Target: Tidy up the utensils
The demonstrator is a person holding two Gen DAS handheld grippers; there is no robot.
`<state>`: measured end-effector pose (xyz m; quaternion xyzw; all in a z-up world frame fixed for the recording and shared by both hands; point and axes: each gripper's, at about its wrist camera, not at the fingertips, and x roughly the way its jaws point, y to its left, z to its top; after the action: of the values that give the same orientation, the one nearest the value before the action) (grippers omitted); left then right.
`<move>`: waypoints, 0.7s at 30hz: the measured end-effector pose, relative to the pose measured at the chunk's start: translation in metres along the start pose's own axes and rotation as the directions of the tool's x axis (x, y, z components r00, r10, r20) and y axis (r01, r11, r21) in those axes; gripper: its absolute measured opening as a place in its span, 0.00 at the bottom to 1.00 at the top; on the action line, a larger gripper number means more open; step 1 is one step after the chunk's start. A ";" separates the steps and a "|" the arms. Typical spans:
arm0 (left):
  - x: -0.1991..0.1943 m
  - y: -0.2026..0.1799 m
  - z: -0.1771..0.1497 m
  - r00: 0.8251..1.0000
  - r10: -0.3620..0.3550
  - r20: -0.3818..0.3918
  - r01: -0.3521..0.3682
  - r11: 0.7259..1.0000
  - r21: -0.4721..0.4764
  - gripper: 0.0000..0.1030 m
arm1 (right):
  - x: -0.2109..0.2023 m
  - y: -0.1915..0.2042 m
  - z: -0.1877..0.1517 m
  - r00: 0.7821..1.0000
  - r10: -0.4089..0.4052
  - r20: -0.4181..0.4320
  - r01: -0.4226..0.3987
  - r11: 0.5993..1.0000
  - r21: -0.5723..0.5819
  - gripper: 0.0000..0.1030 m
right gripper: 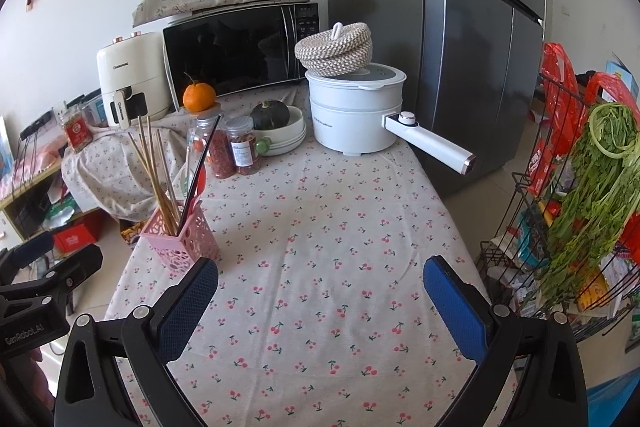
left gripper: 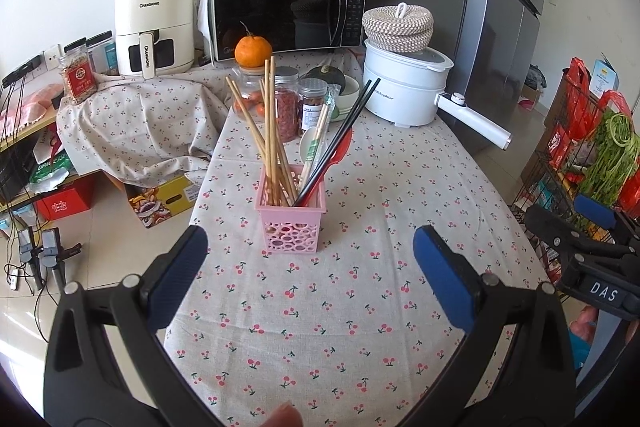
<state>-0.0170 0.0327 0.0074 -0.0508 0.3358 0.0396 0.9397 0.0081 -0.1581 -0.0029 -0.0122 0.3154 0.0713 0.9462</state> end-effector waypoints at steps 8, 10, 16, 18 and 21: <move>-0.001 -0.001 0.000 1.000 -0.007 -0.003 0.007 1.000 0.000 0.99 | 0.002 -0.001 -0.001 1.000 0.000 -0.004 0.000 1.000 0.005 1.00; 0.000 -0.001 0.000 1.000 -0.007 -0.005 0.007 1.000 0.001 0.99 | 0.002 -0.001 -0.001 1.000 0.000 -0.005 0.000 1.000 0.006 1.00; 0.001 -0.001 0.000 1.000 -0.008 -0.006 0.008 1.000 -0.001 0.99 | 0.002 -0.002 -0.001 1.000 0.001 -0.007 -0.001 1.000 0.006 1.00; 0.001 -0.002 0.000 1.000 -0.008 -0.007 0.008 1.000 -0.001 0.99 | 0.003 -0.001 -0.002 1.000 0.000 -0.008 0.000 1.000 0.008 1.00; 0.000 -0.002 -0.001 1.000 -0.009 -0.008 0.009 1.000 -0.001 0.99 | 0.003 -0.002 -0.002 1.000 0.000 -0.008 0.000 1.000 0.008 1.00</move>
<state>-0.0170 0.0304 0.0066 -0.0527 0.3394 0.0354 0.9385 0.0092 -0.1595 -0.0063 -0.0085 0.3195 0.0700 0.9450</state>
